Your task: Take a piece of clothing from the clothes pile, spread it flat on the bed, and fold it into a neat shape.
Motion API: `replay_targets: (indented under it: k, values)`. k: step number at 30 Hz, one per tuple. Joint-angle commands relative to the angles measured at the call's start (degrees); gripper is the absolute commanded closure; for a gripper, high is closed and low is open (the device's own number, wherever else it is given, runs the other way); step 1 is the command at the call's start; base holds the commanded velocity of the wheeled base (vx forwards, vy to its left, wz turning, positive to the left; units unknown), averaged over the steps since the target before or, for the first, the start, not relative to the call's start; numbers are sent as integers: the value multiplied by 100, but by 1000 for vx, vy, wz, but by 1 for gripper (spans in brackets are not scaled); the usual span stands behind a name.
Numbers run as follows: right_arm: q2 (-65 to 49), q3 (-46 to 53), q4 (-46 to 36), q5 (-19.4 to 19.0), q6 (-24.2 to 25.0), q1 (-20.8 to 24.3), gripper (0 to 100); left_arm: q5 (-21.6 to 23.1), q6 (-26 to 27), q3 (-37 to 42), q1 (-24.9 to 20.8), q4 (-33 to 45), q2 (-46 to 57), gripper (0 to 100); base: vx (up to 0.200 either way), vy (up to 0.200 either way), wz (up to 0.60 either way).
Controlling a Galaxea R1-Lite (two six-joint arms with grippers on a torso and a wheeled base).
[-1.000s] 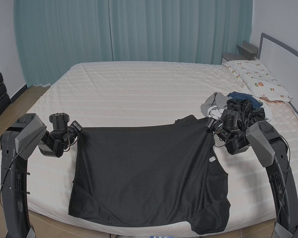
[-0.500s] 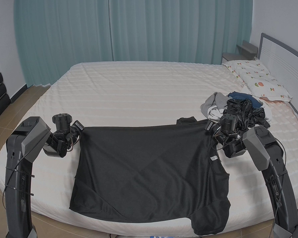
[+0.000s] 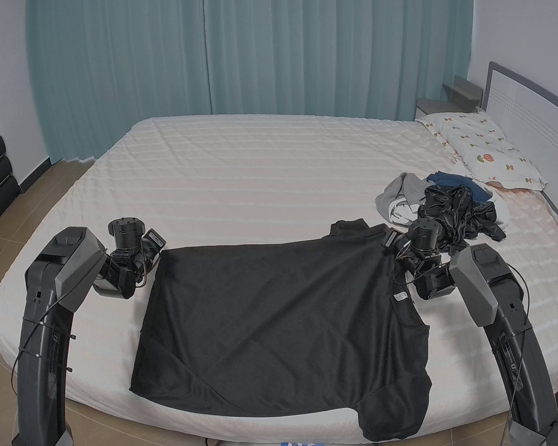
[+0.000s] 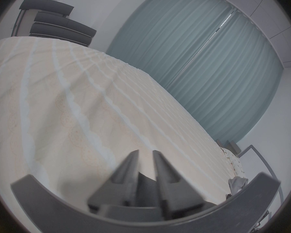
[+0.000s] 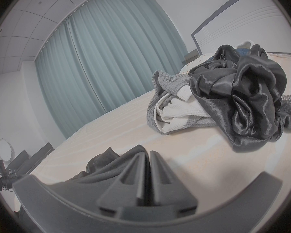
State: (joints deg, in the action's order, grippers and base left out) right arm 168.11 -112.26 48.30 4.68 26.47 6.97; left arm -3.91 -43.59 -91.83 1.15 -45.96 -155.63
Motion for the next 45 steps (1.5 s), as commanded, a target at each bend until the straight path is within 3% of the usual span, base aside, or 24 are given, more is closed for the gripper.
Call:
replay_targets:
  k: [1, 6, 12, 17, 21, 26, 30, 37, 45]
  values:
    - [-147, 135, 4, -2, 8, -29, 0, -13, 0, 34, 8, -10, -3, 0, 0, 0, 0]
    - [-911, 1233, 4, -90, -27, -196, 0, -4, 0, 526, 105, -18, 296, 0, 0, 0, 0]
    - [-1957, 2842, 338, -538, -54, -346, 0, 251, -35, 1510, 290, -36, 1113, 0, 0, 0, 0]
    - [-3153, 4643, 918, -591, 34, -372, 0, 901, -343, 3136, 290, -440, 2115, 0, 0, 0, 0]
    - [-3996, 5865, 953, -547, 720, -249, 0, 1402, -387, 4393, 255, -1029, 2678, 0, 0, 0, 0]
    - [-4761, 7552, 1375, -609, 1493, -82, 0, 1446, -563, 5659, 123, -1477, 3240, 0, -200, 0, 0]
    - [-4990, 8563, 1876, -723, 1704, -47, 0, 1481, -853, 6239, 105, -1653, 3601, 0, -200, 0, 0]
    - [-4858, 9750, 2904, -820, 1968, -3, 0, 1499, -844, 6731, -18, -1926, 3574, 0, -171, 0, 0]
    - [-4313, 10400, 3924, -1198, 2337, 94, 0, 1411, -563, 6520, -703, -1838, 3565, 0, 0, 0, 0]
